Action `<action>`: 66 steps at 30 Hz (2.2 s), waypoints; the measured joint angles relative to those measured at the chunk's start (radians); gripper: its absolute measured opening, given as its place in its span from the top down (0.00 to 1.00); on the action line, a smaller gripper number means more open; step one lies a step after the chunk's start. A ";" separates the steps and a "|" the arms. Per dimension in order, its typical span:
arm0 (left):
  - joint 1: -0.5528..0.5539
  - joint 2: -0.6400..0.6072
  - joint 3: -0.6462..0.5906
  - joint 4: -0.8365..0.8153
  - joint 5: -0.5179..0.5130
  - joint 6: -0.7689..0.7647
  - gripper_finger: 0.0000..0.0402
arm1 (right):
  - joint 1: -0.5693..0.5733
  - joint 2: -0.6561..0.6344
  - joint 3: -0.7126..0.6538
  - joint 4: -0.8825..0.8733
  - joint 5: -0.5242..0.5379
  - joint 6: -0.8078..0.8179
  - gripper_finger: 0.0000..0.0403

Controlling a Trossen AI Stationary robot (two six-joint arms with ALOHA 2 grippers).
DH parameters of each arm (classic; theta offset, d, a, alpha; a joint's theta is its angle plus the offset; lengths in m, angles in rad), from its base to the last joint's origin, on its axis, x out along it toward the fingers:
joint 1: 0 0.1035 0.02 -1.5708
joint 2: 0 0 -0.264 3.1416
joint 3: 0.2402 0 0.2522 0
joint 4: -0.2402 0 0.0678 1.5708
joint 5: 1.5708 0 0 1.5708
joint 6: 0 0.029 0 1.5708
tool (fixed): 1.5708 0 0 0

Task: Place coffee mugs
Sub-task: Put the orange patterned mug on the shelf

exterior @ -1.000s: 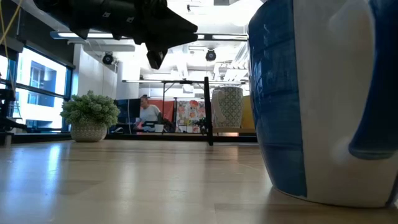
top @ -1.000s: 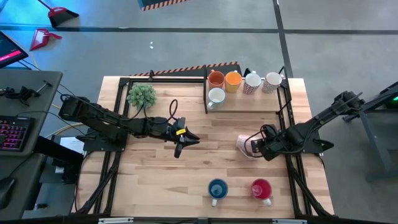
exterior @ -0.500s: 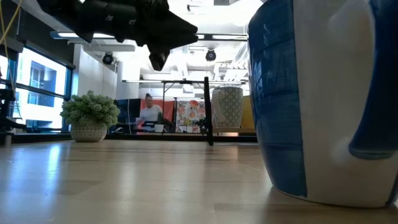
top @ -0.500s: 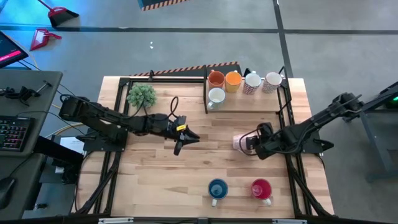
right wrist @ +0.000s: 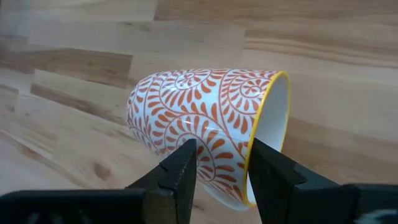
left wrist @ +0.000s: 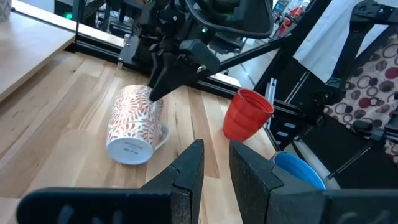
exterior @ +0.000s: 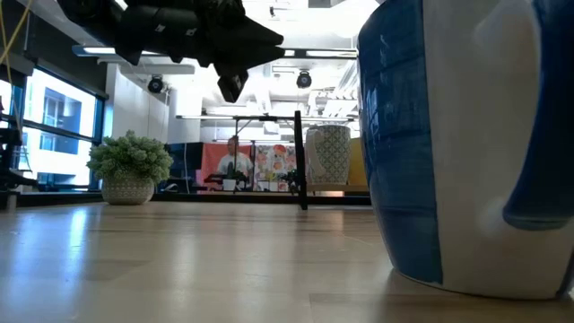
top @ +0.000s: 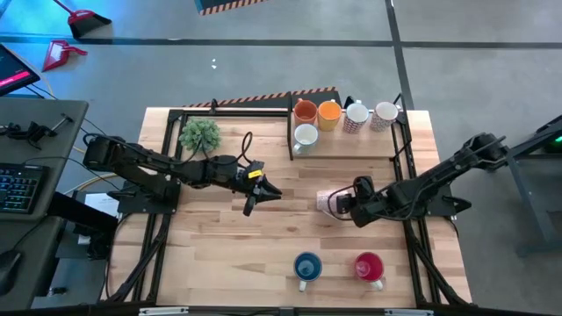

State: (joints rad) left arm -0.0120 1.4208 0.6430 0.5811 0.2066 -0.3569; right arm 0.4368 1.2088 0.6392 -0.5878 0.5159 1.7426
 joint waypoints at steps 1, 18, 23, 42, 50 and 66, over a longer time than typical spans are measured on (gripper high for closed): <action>0.000 0.000 0.000 0.001 0.000 0.000 0.84 | -0.007 0.008 0.000 0.015 0.001 -0.011 0.71; 0.000 0.000 0.000 0.000 0.002 -0.006 0.84 | -0.122 0.115 0.001 0.259 0.004 -0.239 0.74; 0.000 0.000 0.000 0.000 0.002 -0.008 0.84 | -0.123 0.110 0.001 0.280 0.008 -0.296 0.85; 0.000 0.000 0.000 0.000 0.000 -0.009 0.84 | -0.133 0.089 0.121 0.193 0.012 -0.493 1.00; 0.000 0.000 0.000 0.000 0.000 -0.008 0.84 | -0.193 0.076 0.399 -0.305 -0.116 -0.564 1.00; 0.000 0.000 0.000 -0.002 0.000 -0.006 0.84 | -0.404 0.082 0.463 -0.443 -0.253 -0.765 1.00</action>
State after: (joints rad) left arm -0.0124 1.4208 0.6430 0.5791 0.2066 -0.3626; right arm 0.0325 1.2907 1.1019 -1.0307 0.2633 0.9773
